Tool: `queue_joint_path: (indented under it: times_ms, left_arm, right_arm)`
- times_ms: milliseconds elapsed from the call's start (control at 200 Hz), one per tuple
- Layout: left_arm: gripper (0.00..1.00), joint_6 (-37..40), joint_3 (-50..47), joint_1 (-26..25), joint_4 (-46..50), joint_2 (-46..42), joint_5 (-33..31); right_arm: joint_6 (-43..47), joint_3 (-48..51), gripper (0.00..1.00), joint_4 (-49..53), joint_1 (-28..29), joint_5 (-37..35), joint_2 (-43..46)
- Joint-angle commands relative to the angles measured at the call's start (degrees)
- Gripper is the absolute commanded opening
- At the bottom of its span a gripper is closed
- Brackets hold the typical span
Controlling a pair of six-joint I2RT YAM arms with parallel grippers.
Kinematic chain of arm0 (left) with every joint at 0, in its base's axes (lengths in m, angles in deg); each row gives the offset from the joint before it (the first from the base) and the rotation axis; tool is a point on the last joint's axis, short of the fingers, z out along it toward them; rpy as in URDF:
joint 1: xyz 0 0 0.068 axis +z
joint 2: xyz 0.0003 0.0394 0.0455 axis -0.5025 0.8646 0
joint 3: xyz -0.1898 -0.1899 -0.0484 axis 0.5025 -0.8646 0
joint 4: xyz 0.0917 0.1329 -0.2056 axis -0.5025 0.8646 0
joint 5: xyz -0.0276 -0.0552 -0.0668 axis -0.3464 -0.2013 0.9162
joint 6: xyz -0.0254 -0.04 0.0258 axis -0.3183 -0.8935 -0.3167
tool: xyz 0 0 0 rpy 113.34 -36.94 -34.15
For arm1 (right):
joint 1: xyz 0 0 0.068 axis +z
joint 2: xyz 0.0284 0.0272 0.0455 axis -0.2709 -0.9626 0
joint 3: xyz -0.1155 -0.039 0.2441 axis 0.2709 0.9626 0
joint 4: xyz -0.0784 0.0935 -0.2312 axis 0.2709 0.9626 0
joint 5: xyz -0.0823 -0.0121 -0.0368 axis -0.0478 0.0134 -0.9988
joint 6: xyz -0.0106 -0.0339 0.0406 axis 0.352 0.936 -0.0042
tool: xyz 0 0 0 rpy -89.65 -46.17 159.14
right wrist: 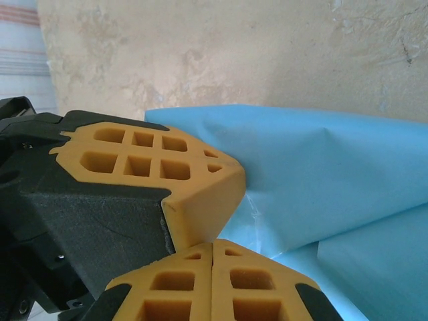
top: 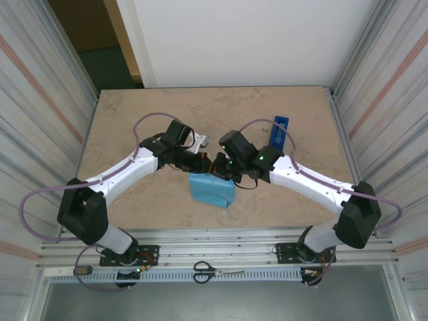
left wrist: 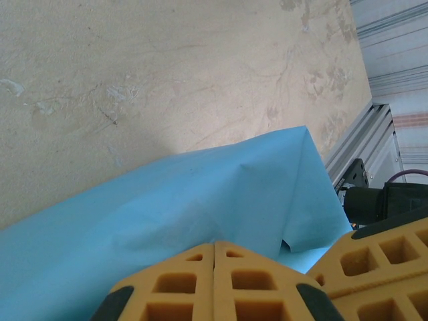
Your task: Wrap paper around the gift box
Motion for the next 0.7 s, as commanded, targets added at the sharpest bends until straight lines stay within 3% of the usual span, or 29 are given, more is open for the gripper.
queue_joint_path:
  times_ms: [0,165,441,696]
  left_arm:
    - [0.00,0.93,-3.61,-2.32,5.51,3.70,-1.57]
    - [0.00,0.72,-3.45,-2.35,5.42,3.52,-1.68]
    - [0.00,0.74,-3.31,-2.21,5.50,2.91,-1.68]
    - [0.00,0.64,-3.44,-1.92,5.47,2.47,-1.61]
  right_arm:
    - [-0.19,0.31,0.01,-2.45,1.20,-0.96,2.04]
    - [-1.35,5.20,0.00,-6.96,0.18,2.49,3.64]
    - [-6.05,11.63,0.00,-3.09,-0.27,1.24,5.53]
    - [-0.55,5.10,0.00,-5.27,-0.34,2.62,5.82]
